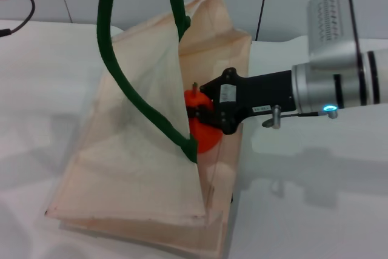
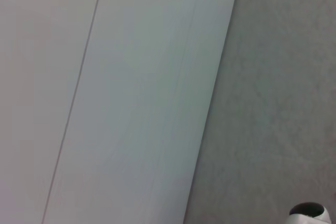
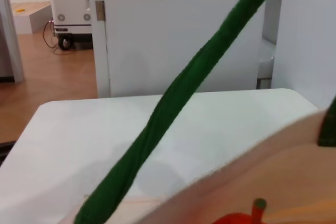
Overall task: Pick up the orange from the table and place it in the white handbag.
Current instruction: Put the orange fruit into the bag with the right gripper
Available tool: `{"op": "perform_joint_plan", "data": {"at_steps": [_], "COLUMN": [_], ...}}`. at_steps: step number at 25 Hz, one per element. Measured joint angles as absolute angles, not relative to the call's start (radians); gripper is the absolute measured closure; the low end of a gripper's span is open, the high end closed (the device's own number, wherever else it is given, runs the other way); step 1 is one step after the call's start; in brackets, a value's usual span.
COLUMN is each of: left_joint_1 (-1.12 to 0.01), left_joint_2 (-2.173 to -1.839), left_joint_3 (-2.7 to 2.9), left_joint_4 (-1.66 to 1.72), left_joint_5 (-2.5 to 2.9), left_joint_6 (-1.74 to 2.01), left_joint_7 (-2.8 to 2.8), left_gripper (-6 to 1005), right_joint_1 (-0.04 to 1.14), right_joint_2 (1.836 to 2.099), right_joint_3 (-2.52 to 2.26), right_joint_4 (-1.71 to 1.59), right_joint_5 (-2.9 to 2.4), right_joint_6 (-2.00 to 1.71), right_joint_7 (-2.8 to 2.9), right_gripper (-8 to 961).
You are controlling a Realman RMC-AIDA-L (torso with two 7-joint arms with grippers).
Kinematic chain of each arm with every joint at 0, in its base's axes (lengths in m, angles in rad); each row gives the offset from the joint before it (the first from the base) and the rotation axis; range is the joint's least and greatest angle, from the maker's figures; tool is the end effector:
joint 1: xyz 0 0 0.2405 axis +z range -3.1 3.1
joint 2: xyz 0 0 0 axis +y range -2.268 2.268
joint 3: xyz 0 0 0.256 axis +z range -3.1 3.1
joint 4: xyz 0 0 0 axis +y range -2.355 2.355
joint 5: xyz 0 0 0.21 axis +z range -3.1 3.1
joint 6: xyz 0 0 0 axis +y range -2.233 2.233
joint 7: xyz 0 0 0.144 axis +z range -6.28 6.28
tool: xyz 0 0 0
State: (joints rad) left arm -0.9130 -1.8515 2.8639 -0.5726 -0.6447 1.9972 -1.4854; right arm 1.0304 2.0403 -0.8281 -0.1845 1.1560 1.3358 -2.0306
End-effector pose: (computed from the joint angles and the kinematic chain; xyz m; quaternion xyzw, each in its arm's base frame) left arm -0.1992 0.3847 0.1335 -0.8887 -0.1755 -0.4066 0.1188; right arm 0.1409 0.3878 -0.0790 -0.9814 0.0232 0.1883 0.0290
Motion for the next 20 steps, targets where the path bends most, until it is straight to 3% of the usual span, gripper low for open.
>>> {"op": "perform_joint_plan", "data": {"at_steps": [15,20], "left_joint_1": [-0.92,-0.92], "left_joint_2": [-1.851,-1.851], "left_joint_3": [2.864,2.862], "left_joint_4": [-0.572,-0.572], "left_joint_5": [-0.644,-0.644], "left_joint_6": [1.997,1.997], "left_joint_7": [-1.486,-1.485], "left_gripper": [829,827], "right_joint_1": [1.129,1.129], "right_joint_2": [2.048,2.048], "right_joint_3": [-0.822,-0.821], "right_joint_4": [-0.058,-0.048], "right_joint_5": [1.157,1.157], "right_joint_6": [1.225,1.214], "right_joint_7": [-2.09,-2.091], "right_gripper": [887,763]}}
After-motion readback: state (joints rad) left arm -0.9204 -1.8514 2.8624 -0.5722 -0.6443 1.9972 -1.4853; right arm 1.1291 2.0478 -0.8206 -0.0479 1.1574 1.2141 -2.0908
